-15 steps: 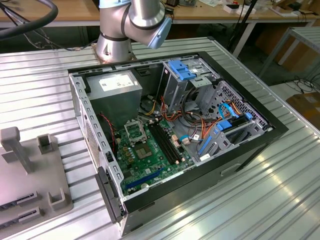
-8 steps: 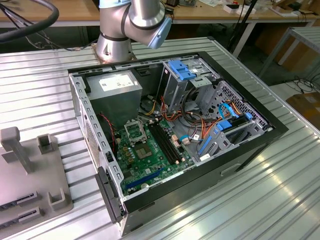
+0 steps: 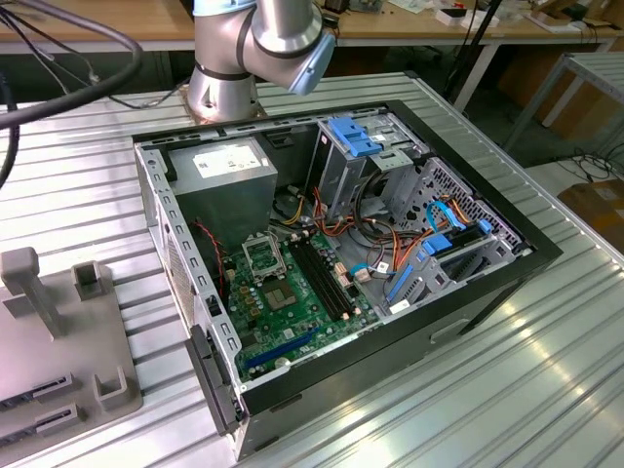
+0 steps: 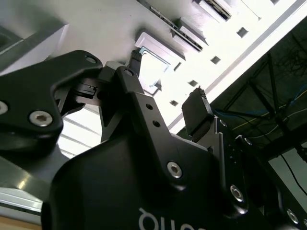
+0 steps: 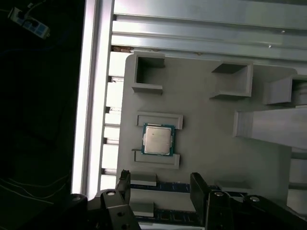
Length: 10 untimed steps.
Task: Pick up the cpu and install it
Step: 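Pick up the cpu and move it towards the insertion slot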
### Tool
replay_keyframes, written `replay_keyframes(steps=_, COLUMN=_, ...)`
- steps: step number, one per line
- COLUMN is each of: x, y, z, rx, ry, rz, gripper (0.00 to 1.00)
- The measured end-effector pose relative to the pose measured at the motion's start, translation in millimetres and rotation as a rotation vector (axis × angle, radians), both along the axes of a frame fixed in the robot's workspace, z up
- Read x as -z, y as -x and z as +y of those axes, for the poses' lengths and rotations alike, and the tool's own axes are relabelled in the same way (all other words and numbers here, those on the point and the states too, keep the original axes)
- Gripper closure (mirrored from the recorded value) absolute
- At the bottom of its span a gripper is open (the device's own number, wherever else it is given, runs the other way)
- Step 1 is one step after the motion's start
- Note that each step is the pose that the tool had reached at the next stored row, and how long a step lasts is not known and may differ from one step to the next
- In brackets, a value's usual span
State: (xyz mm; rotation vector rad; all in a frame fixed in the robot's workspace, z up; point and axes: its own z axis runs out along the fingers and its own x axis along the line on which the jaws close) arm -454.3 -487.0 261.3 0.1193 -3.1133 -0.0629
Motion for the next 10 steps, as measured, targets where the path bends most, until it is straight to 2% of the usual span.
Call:
replay_keyframes(steps=4, x=9.2, y=-1.1, z=10.0, rx=0.001, ry=-0.0001, rz=0.0004, gripper=0.38)
replay_keyframes(steps=6, x=13.0, y=-1.1, z=12.0, rx=0.001, ry=0.0, rz=0.0005, gripper=0.38)
replay_keyframes(steps=10, x=21.5, y=-1.2, z=13.0, rx=0.0, ry=0.0, rz=0.0005, gripper=0.38)
